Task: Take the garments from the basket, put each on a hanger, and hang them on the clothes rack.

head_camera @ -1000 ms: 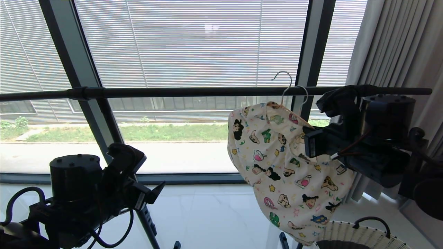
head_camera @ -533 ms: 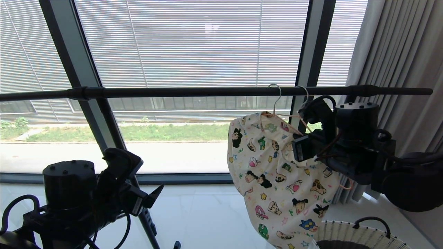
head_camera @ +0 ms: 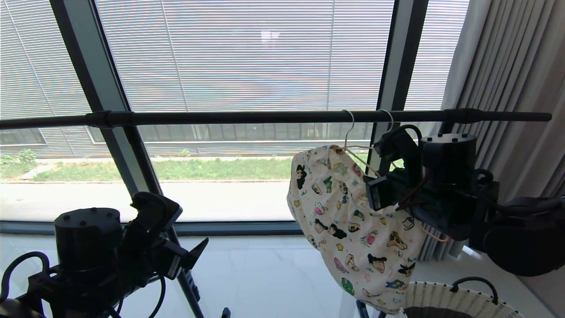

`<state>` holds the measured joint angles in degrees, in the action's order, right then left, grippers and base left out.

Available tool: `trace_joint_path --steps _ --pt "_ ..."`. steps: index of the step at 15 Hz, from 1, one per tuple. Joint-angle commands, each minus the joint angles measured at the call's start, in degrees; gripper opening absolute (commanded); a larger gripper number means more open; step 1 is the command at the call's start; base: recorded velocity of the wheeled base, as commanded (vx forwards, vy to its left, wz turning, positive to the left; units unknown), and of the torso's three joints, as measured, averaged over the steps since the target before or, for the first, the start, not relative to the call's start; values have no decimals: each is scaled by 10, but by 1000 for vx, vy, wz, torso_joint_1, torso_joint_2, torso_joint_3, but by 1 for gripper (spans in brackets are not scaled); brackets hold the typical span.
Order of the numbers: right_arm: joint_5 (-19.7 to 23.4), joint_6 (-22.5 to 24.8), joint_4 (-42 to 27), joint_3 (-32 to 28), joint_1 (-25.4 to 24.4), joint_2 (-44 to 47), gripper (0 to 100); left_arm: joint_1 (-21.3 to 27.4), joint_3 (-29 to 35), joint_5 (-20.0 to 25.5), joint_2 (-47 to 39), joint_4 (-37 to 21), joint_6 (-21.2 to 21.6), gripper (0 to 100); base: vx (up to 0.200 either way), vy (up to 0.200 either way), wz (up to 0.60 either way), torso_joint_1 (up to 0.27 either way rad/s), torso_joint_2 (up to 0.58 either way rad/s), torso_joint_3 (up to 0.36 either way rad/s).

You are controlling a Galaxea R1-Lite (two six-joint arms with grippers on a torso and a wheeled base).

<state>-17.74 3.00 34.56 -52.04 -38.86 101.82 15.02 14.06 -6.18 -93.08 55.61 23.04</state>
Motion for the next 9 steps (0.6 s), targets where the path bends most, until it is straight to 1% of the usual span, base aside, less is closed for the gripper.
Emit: trace_joint_path --steps 1,2,3,7,8,9 --pt "-1 1 -2 2 -2 -31 100 -1 -1 -1 -1 1 0 100 0 0 0 0 0 0" --pt "-1 2 -15 4 -3 -55 100 -2 -3 -1 0 1 0 100 0 0 0 0 0 0" --pt "-1 2 -48 4 -3 -90 100 -3 -3 -1 0 0 0 100 0 0 0 0 0 0" --pt "-3 2 -233 5 3 -254 100 -24 -6 -16 -1 0 -1 100 0 0 0 0 0 0" --pt "-12 6 -288 8 16 -290 100 -31 -10 -16 1 1 -1 100 0 0 0 0 0 0" --pt "-23 16 -340 15 40 -324 100 -38 -14 -16 6 1 -1 100 0 0 0 0 0 0"
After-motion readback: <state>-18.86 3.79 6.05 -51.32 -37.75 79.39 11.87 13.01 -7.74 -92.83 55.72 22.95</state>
